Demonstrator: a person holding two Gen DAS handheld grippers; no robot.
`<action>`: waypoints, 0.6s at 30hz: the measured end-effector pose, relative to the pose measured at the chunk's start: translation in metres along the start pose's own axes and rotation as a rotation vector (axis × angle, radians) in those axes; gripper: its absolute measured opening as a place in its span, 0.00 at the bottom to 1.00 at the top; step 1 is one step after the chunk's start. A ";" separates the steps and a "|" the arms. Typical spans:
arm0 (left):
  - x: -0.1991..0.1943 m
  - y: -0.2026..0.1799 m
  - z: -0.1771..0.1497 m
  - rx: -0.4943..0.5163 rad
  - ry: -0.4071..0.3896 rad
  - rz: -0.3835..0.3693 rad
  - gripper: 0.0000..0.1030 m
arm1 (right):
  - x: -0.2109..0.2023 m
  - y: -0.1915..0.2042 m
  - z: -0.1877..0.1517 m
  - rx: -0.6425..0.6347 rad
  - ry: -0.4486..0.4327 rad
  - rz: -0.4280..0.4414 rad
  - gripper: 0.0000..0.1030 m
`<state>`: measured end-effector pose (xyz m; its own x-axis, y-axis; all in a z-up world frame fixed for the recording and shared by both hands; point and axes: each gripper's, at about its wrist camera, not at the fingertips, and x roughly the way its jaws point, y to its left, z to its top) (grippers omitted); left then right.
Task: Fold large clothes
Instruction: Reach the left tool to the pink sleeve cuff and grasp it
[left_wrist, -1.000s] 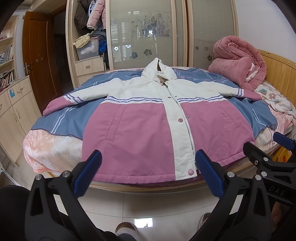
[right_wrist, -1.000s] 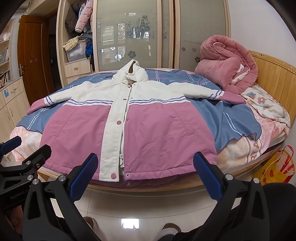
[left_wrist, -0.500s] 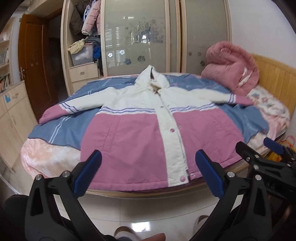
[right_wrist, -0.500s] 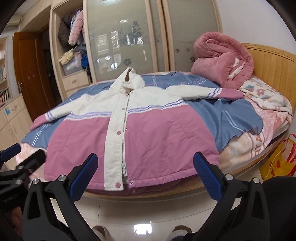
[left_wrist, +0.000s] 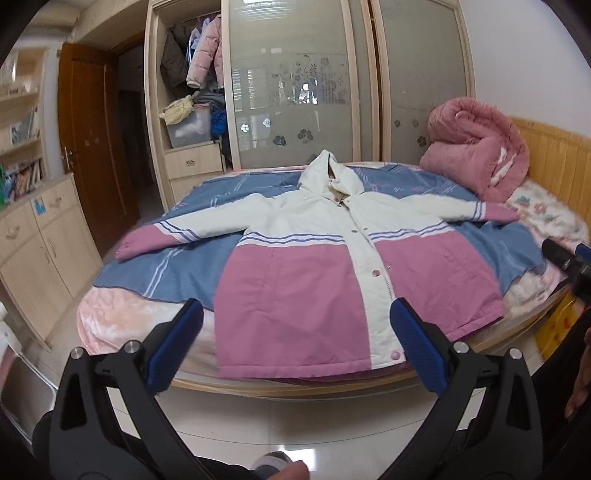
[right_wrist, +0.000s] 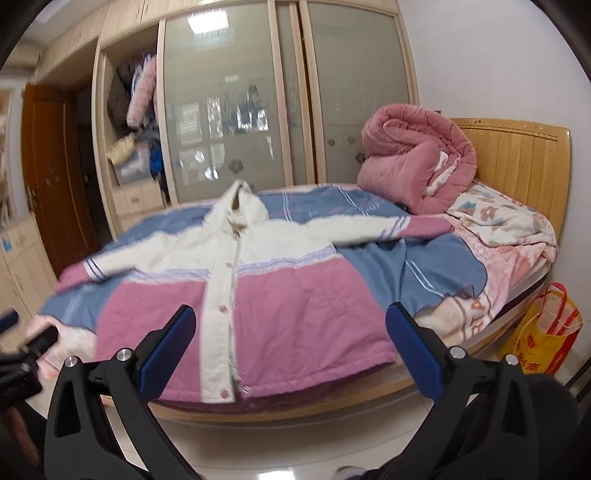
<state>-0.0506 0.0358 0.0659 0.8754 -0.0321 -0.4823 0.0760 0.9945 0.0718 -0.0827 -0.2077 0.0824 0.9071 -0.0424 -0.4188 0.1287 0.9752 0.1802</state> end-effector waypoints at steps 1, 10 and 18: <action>-0.001 0.007 0.004 -0.017 0.019 -0.028 0.98 | -0.004 0.000 0.010 0.010 0.010 0.034 0.99; -0.005 0.041 0.054 -0.056 -0.135 -0.053 0.98 | 0.024 0.016 0.046 -0.111 -0.054 0.021 0.99; 0.100 0.098 0.090 -0.214 0.018 0.026 0.98 | 0.083 0.019 0.080 -0.111 -0.029 0.098 0.99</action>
<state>0.0871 0.1207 0.1034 0.8671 -0.0065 -0.4981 -0.0512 0.9935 -0.1020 0.0270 -0.2105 0.1224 0.9246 0.0498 -0.3776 -0.0049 0.9929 0.1189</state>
